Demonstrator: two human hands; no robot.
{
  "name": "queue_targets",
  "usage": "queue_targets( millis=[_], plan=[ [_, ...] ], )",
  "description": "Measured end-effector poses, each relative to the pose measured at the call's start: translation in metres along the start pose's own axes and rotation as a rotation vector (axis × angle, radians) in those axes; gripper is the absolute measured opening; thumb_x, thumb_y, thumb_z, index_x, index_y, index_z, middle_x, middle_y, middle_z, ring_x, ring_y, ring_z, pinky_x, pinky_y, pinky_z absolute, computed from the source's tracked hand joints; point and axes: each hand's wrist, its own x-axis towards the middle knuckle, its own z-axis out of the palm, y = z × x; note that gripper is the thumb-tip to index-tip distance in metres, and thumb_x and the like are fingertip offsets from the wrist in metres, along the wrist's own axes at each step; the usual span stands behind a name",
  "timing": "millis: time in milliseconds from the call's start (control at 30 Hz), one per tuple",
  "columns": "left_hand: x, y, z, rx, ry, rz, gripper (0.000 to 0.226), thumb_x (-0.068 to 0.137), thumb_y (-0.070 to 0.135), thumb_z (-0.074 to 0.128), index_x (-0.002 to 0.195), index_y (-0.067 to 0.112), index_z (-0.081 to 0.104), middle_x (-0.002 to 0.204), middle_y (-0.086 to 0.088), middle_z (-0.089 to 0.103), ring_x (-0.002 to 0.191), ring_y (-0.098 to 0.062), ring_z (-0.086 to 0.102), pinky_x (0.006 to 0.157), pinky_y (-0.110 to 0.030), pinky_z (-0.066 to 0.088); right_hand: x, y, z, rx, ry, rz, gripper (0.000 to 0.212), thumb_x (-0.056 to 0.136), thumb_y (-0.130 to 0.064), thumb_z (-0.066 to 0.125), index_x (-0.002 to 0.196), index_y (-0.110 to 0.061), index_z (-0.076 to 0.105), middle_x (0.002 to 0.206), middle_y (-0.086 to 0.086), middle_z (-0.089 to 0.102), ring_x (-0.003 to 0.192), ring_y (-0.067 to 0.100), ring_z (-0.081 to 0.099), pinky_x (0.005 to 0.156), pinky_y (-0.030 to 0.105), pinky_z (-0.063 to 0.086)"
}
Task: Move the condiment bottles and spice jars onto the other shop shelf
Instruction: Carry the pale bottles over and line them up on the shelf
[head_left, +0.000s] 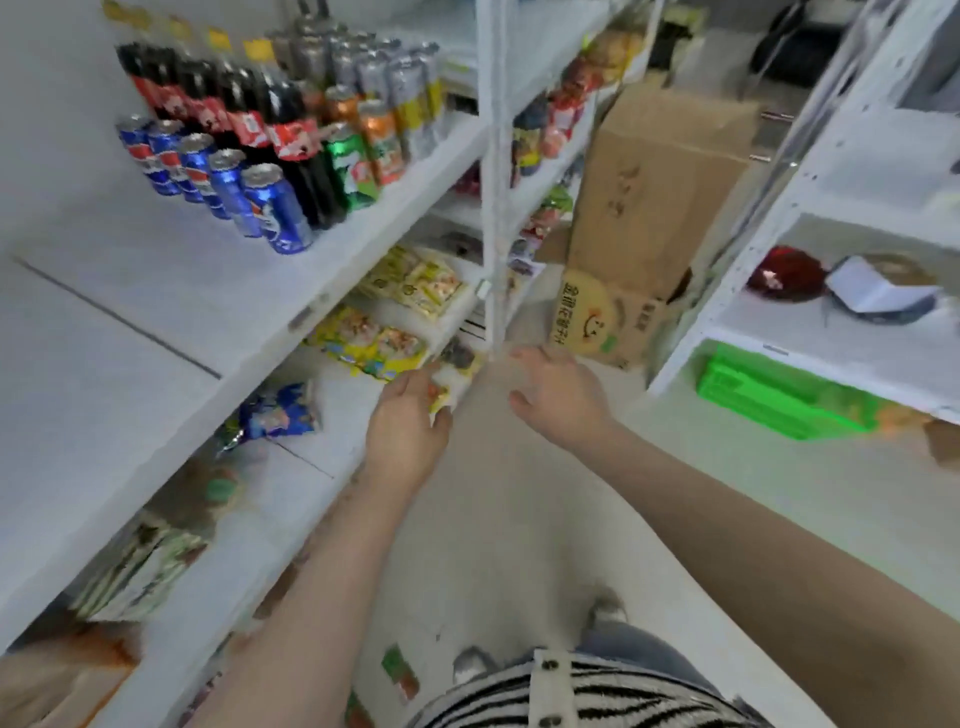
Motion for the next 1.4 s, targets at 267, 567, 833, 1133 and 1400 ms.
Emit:
queue_targets(
  millis=[267,567,833,1133,1400],
  plan=[
    [0.01,0.199,0.162,0.002,-0.305,0.369,0.053,0.086,0.018,0.061,0.137,0.014,0.046,0.134,-0.008,0.054,0.122,-0.028,0.049,0.101,-0.037,0.042,-0.103,0.216,-0.055,0.02,0.107,0.391,0.053,0.086,-0.034,0.055,0.136,-0.02,0.043,0.132,0.005,0.051,0.119,0.026,0.05,0.086,0.037,0.046],
    [-0.001,0.41,0.316,-0.063,-0.522,0.57,0.053,0.088,0.021,0.059,0.139,0.017,0.045,0.138,-0.006,0.051,0.126,-0.025,0.046,0.103,-0.034,0.038,-0.216,0.426,-0.132,-0.009,0.2,0.729,0.052,0.088,-0.035,0.054,0.137,-0.021,0.043,0.132,0.003,0.05,0.119,0.024,0.048,0.087,0.035,0.047],
    [0.054,0.515,0.372,-0.082,-0.561,0.584,0.051,0.087,0.018,0.062,0.135,0.016,0.047,0.13,-0.009,0.055,0.12,-0.027,0.05,0.099,-0.036,0.042,-0.231,0.542,-0.187,0.095,0.339,0.883,0.051,0.088,-0.032,0.056,0.136,-0.022,0.043,0.13,0.002,0.051,0.121,0.022,0.048,0.084,0.034,0.046],
    [0.123,0.622,0.456,-0.18,-0.632,0.585,0.05,0.088,0.015,0.061,0.136,0.017,0.046,0.131,-0.005,0.054,0.121,-0.022,0.049,0.095,-0.025,0.036,-0.174,0.656,-0.238,0.155,0.4,0.872,0.049,0.087,-0.029,0.059,0.133,-0.022,0.046,0.127,0.003,0.054,0.117,0.022,0.052,0.087,0.034,0.047],
    [0.194,0.732,0.515,-0.228,-0.603,0.602,0.048,0.086,0.012,0.063,0.133,0.012,0.05,0.128,-0.009,0.057,0.119,-0.024,0.052,0.091,-0.02,0.034,-0.114,0.763,-0.296,0.221,0.436,0.784,0.049,0.086,-0.026,0.061,0.133,-0.019,0.049,0.125,0.006,0.056,0.116,0.021,0.054,0.091,0.033,0.045]
  ],
)
